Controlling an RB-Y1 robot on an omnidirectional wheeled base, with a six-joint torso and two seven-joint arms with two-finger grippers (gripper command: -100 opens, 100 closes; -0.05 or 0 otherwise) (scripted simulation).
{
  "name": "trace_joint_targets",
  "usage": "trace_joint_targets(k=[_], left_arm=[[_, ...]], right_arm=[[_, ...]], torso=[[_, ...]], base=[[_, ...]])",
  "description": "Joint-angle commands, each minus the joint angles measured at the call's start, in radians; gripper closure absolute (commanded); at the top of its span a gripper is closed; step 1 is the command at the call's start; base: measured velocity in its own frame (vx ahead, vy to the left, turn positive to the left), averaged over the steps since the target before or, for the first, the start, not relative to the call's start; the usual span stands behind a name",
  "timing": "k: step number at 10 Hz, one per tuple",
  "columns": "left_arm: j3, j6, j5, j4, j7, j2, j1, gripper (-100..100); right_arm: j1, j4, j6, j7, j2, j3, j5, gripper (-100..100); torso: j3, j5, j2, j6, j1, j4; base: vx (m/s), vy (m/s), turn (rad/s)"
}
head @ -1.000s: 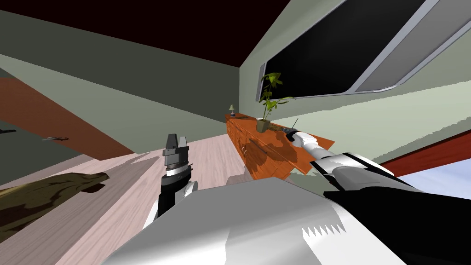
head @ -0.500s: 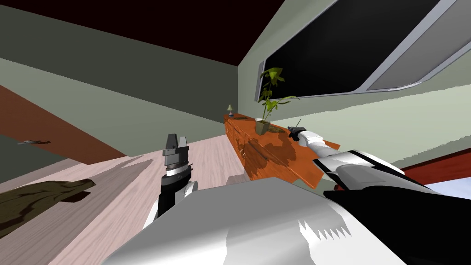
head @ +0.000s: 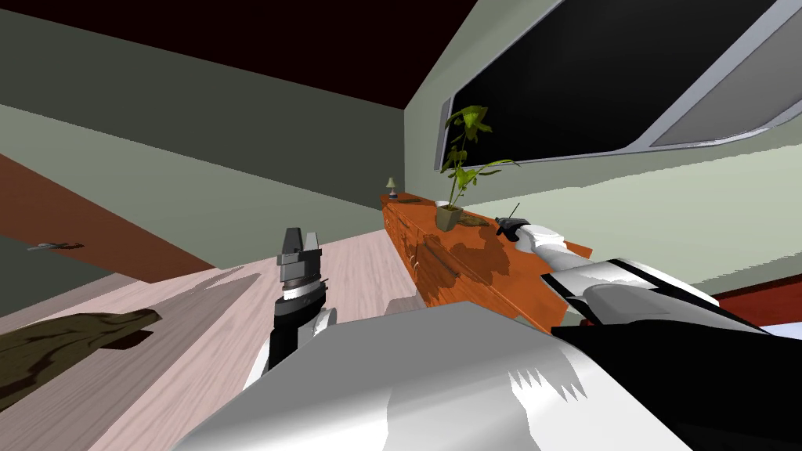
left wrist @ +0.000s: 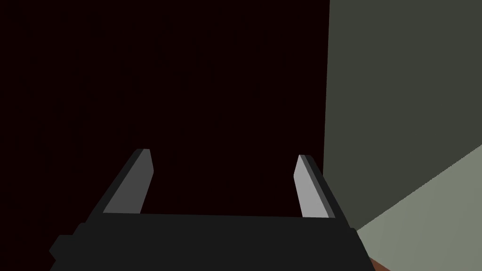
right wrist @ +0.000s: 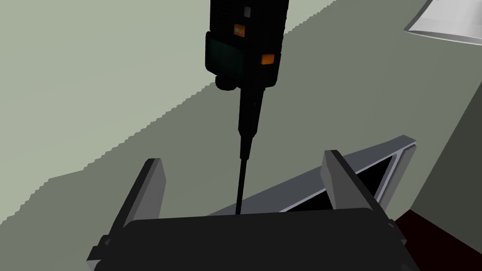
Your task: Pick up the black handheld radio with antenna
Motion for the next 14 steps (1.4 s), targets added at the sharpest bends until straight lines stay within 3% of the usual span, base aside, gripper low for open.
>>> trace_joint_targets(k=[1, 2, 3, 5, 6, 7, 8, 10, 11, 14], left_arm=[[0.0, 0.0, 0.0, 0.0, 0.0, 0.0, 0.0, 0], [0.0, 0.0, 0.0, 0.0, 0.0, 0.0, 0.0, 0], [0.0, 0.0, 0.0, 0.0, 0.0, 0.0, 0.0, 0], [0.0, 0.0, 0.0, 0.0, 0.0, 0.0, 0.0, 0], [0.0, 0.0, 0.0, 0.0, 0.0, 0.0, 0.0, 0], [0.0, 0.0, 0.0, 0.0, 0.0, 0.0, 0.0, 0], [0.0, 0.0, 0.0, 0.0, 0.0, 0.0, 0.0, 0], [0.0, 0.0, 0.0, 0.0, 0.0, 0.0, 0.0, 0], [0.0, 0.0, 0.0, 0.0, 0.0, 0.0, 0.0, 0], [0.0, 0.0, 0.0, 0.0, 0.0, 0.0, 0.0, 0]], right_arm=[[-0.002, 0.028, -0.038, 0.049, 0.008, -0.036, -0.006, -100], [-0.002, 0.028, -0.038, 0.049, 0.008, -0.036, -0.006, -100], [0.023, 0.046, -0.078, 0.093, -0.006, -0.068, -0.065, -100], [0.023, 0.046, -0.081, 0.113, -0.006, -0.068, -0.066, -100], [0.047, 0.064, -0.123, 0.165, -0.019, -0.1, -0.099, -100], [0.047, 0.064, -0.123, 0.177, -0.019, -0.1, -0.127, -100], [0.072, 0.081, -0.164, 0.207, -0.032, -0.131, -0.162, -100], [0.072, 0.081, -0.166, 0.241, -0.032, -0.131, -0.188, -100], [0.097, 0.099, -0.209, 0.276, -0.045, -0.163, -0.234, -100], [0.097, 0.099, -0.209, 0.304, -0.045, -0.163, -0.249, -100]], torso=[[0.0, 0.0, 0.0, 0.0, 0.0, 0.0], [0.0, 0.0, 0.0, -0.001, 0.0, 0.0], [0.001, 0.0, 0.002, -0.001, -0.001, 0.0], [0.001, 0.0, 0.002, 0.0, 0.0, 0.0], [0.001, 0.0, 0.003, -0.001, -0.001, 0.001], [0.001, 0.0, 0.002, 0.0, -0.001, 0.0], [0.001, 0.0, 0.001, -0.001, -0.001, 0.0], [0.0, 0.0, 0.001, -0.001, 0.0, 0.0], [0.001, 0.0, 0.002, -0.001, -0.002, 0.0], [0.001, 0.0, 0.003, -0.001, -0.001, 0.0]], base=[[0.071, 0.043, -0.015], [0.025, 0.021, 0.004], [0.051, 0.03, 0.007], [0.044, 0.03, -0.006], [0.06, 0.026, 0.004], [0.063, 0.027, -0.01], [0.081, 0.059, 0.004], [0.052, 0.025, -0.006], [0.069, 0.019, 0.008], [0.031, 0.02, -0.003]])
